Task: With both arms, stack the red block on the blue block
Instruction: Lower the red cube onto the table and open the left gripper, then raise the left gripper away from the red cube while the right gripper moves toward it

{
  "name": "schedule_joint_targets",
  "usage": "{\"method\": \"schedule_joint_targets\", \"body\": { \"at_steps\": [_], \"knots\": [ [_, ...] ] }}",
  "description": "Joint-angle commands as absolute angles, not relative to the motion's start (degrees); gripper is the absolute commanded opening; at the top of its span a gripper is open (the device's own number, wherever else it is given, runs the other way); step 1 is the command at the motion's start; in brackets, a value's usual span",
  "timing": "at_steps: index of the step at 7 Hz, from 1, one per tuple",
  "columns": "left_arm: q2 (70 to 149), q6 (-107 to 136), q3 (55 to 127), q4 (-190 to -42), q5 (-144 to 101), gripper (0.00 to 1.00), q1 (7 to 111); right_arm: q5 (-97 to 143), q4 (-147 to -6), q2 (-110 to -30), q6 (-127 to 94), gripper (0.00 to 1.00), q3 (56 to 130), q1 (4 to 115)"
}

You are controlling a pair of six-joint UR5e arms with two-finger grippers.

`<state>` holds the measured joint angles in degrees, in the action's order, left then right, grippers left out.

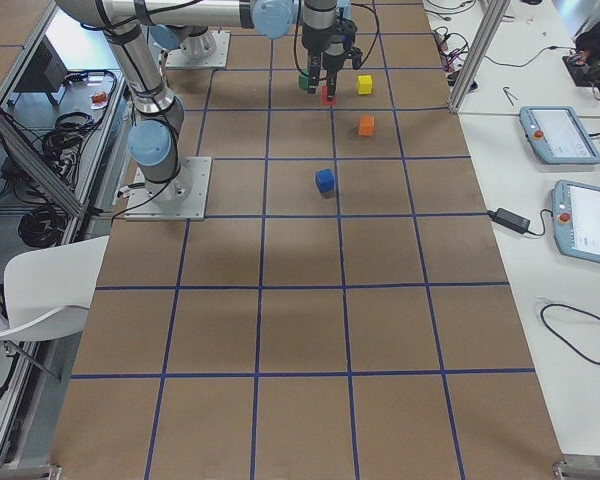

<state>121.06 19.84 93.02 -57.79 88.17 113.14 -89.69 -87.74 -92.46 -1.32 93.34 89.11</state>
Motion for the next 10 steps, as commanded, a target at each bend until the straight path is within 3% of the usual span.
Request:
{"method": "schedule_joint_targets", "body": {
  "at_steps": [1, 5, 10],
  "knots": [
    [122.69, 19.86, 93.69, -53.91, 88.33, 0.98, 113.38, -89.74, -87.80, -92.46, -1.32, 1.00, 93.34, 89.12],
    [115.17, 16.09, 93.08, -59.21, 87.81, 1.00, 108.31, -89.65, -87.45, -92.46, -1.41, 1.00, 93.34, 89.12],
    [93.38, -8.60, 93.16, -81.43, 88.50, 1.00, 90.81, -88.95, -90.16, -89.30, -1.41, 1.00, 92.72, 89.47]
  ]
}}
